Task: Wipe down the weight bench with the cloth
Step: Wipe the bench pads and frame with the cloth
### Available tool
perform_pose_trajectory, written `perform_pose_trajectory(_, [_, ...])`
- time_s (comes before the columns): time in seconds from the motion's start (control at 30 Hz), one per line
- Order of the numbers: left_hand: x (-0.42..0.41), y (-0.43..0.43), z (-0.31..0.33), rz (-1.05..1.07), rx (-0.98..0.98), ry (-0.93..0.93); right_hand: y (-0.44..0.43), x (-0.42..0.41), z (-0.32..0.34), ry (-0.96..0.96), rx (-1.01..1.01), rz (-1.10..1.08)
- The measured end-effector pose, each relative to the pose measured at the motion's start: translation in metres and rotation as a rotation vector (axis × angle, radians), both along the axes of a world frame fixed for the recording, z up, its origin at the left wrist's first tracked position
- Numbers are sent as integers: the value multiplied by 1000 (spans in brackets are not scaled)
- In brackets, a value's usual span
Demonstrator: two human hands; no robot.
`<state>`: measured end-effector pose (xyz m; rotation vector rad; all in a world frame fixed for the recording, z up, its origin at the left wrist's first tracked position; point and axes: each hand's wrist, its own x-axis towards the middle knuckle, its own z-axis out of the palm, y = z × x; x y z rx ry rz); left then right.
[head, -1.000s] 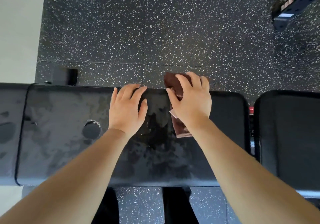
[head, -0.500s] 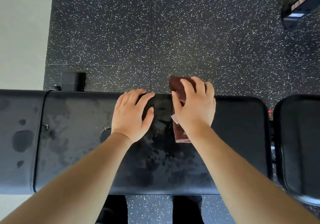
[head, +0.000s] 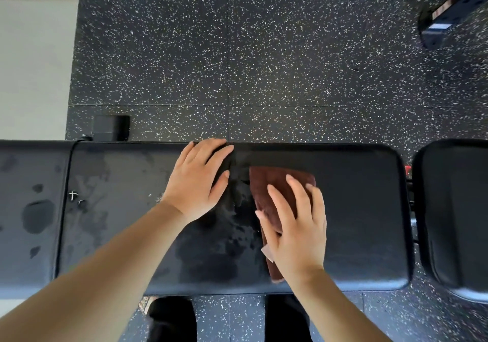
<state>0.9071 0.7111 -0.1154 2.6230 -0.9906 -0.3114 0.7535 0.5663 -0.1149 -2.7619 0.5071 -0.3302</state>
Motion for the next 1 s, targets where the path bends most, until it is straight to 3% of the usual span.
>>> perform_pose_trajectory(0.2, [7,41,1,39,71,-34,9,57,1,42,-21,-57])
perform_pose_trajectory(0.43, [8,51,-5,131,-3,-51,14,122,-1,77,19,-39])
perform_pose_trajectory(0.8, [9,55,-8,90,-3,-37,79,40,-3,6,-37,-103])
perform_pose_trajectory(1.0, [-11,69,-5,-103,-54,-26,104,4,0,16,-31,-147])
